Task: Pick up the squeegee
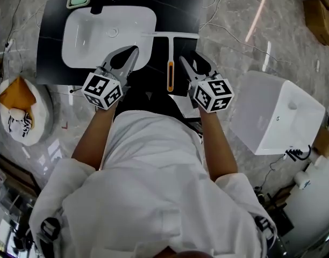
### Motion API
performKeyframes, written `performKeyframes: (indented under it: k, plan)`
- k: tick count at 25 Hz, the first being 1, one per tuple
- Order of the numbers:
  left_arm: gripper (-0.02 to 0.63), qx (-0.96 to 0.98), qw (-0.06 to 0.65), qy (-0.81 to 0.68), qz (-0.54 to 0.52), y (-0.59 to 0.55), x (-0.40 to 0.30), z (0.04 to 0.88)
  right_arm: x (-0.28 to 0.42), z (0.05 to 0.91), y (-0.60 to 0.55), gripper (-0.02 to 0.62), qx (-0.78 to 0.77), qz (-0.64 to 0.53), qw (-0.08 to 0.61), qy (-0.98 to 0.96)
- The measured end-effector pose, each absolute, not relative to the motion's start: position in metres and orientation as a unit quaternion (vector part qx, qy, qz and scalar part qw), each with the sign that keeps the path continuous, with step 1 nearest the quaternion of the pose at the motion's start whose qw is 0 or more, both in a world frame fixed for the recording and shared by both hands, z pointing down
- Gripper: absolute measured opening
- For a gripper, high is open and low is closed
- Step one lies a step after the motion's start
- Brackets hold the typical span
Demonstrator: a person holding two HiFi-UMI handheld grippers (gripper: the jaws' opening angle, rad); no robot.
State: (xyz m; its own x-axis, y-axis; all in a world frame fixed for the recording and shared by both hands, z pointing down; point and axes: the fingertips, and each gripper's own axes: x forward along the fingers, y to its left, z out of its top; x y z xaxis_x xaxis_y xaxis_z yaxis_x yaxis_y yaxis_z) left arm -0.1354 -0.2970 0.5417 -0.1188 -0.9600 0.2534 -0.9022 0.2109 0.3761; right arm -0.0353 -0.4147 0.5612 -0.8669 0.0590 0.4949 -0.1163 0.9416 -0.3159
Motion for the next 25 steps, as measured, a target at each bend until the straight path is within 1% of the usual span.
performKeyframes:
  k: [9,18,25]
  plan:
    - [0.015,0.633,0.26,-0.724,-0.086,-0.291,-0.146,0.582,-0.063,0.616,-0.412,0.16,0.039,0.179,0.339,-0.923]
    - [0.015,0.652,0.283,-0.697,-0.097,-0.289,-0.146,0.607,-0.076,0.676,-0.4,0.16,0.047,0.17,0.422,-0.889]
    - [0.015,0.645,0.29,-0.699,-0.107,-0.282,-0.155,0.619,-0.073,0.699,-0.402,0.159,0.069,0.164,0.462,-0.869]
